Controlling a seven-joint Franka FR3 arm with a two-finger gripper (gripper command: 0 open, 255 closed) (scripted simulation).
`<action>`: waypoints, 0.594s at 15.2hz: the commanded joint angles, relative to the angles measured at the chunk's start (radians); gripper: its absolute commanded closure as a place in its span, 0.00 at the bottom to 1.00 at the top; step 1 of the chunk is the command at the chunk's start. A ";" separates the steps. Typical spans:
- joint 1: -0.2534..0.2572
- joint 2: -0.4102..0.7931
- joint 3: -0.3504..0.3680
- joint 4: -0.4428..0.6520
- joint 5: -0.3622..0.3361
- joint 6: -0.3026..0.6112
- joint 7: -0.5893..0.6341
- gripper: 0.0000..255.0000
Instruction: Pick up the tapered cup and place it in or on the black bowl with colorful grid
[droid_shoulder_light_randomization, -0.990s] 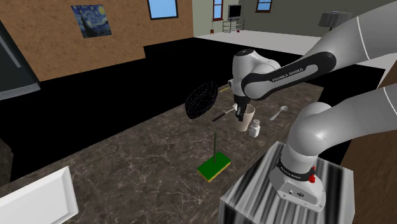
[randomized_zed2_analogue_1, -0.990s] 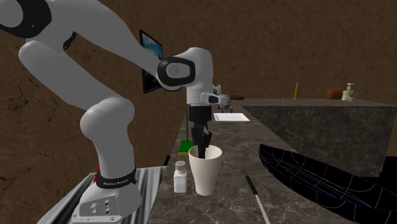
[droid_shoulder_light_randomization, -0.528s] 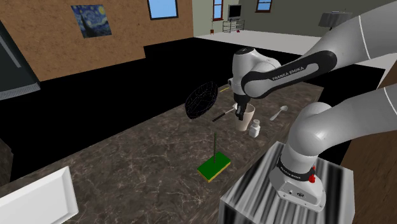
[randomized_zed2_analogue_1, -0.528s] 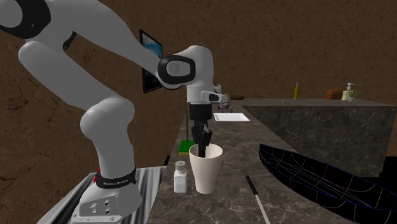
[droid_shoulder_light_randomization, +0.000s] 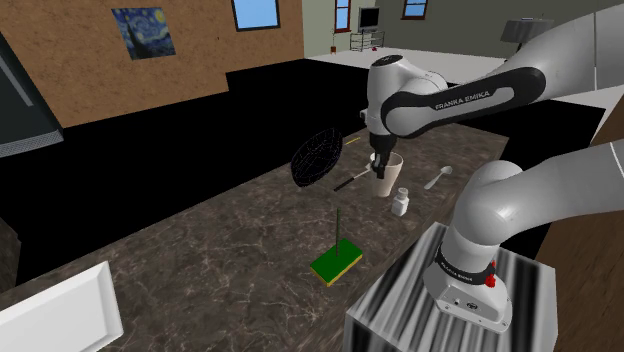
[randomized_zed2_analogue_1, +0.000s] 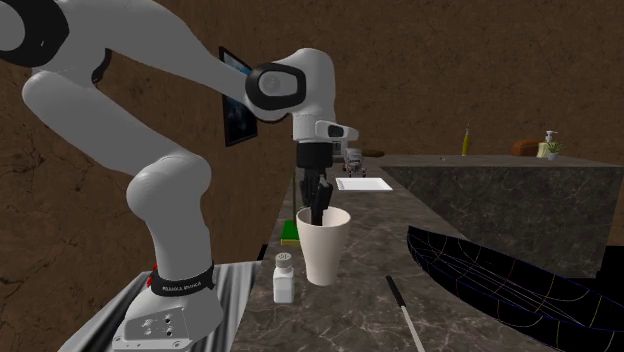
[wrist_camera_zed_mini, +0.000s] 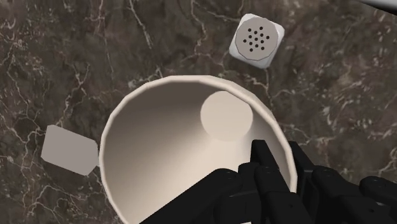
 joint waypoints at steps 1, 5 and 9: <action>0.002 -0.007 0.002 0.022 0.004 -0.029 -0.004 1.00; 0.004 -0.021 0.006 0.068 0.011 -0.089 -0.014 1.00; 0.005 -0.030 0.010 0.118 0.018 -0.146 -0.023 1.00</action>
